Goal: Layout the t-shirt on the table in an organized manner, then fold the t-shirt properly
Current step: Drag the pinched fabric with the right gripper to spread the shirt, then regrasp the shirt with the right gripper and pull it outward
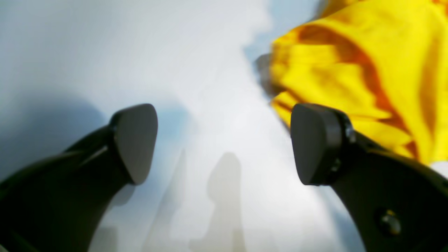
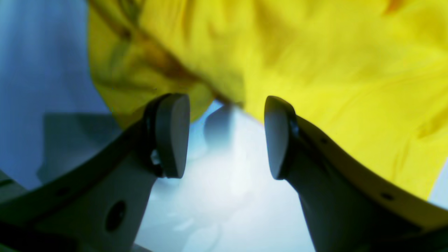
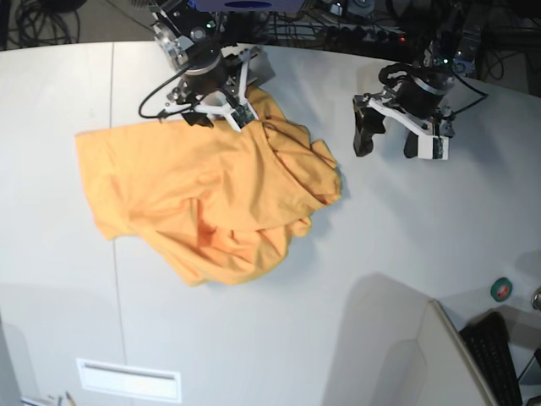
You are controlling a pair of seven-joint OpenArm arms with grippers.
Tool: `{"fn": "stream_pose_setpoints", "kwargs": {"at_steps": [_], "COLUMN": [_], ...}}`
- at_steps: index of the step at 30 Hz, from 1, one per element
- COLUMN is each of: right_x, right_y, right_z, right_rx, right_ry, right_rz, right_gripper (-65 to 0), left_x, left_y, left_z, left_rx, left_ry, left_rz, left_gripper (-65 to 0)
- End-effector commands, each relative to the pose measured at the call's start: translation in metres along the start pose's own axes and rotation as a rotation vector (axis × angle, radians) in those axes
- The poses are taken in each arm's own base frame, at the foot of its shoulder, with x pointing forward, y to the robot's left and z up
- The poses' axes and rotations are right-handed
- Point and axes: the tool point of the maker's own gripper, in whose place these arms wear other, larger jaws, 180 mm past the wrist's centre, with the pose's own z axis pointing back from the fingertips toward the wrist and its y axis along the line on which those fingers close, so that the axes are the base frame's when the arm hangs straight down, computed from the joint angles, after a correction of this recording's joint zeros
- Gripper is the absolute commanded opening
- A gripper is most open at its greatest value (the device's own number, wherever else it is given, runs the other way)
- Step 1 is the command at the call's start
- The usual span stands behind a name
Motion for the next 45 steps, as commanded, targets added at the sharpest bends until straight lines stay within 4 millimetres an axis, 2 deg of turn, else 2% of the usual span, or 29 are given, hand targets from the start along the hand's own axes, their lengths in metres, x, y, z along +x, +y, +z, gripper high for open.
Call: {"fn": "stream_pose_setpoints", "kwargs": {"at_steps": [1,5,9,14,15,16,19,23,26,29,32,38,45], "right_x": [0.018,0.024,0.027,0.028,0.029,0.029,0.033,0.039,0.045,0.044,0.046,0.056,0.072], "right_y": [0.002,0.006,0.002,0.0,-0.001,-0.001,-0.005,-0.009,-0.012,-0.039,-0.078,-0.158,-0.228], "right_z": [0.001,-0.007,-0.01,-0.011,-0.011,-0.011,-0.013,-0.01,0.0,0.008,0.013,0.009,0.023], "right_rx": [-0.028,-0.03,-0.037,-0.04,-0.042,-0.043,-0.051,-0.058,-0.064,-0.122,-0.21,-0.331,-0.449], "right_ry": [-0.051,-0.061,-0.064,-0.065,-0.068,-0.069,-0.074,-0.089,-0.119,-0.128,-0.141,-0.15,-0.189], "right_rz": [-0.002,0.028,0.031,0.032,0.032,0.033,0.035,0.03,0.013,-0.029,-0.074,-0.093,-0.123], "right_gripper": [-31.8,-31.5,-32.3,-33.0,-36.0,-41.7,-65.0,-65.0,-65.0,-65.0,-65.0,-65.0,-65.0], "left_x": [0.003,-0.014,-0.03,-0.038,-0.038,-0.038,-0.038,-0.038,-0.038,-0.038,-0.038,-0.032,-0.027], "left_y": [0.006,0.024,0.038,0.048,0.048,0.048,0.048,0.048,0.048,0.048,0.047,0.045,0.042], "left_z": [0.003,0.004,0.006,0.007,0.007,0.007,0.007,0.007,0.007,0.007,0.007,0.004,0.0], "left_rx": [0.012,0.05,0.083,0.102,0.102,0.102,0.102,0.102,0.102,0.102,0.101,0.094,0.085], "left_ry": [-0.013,0.036,0.08,0.102,0.102,0.102,0.102,0.102,0.102,0.102,0.102,0.088,0.078], "left_rz": [-0.011,-0.02,-0.02,-0.025,-0.025,-0.025,-0.025,-0.025,-0.025,-0.025,-0.025,-0.027,-0.032], "left_gripper": [-8.1,-8.1,-8.1,-8.1,-8.1,-8.1,-8.1,-8.1,-8.1,-8.1,-8.1,-8.1,-8.1]}}
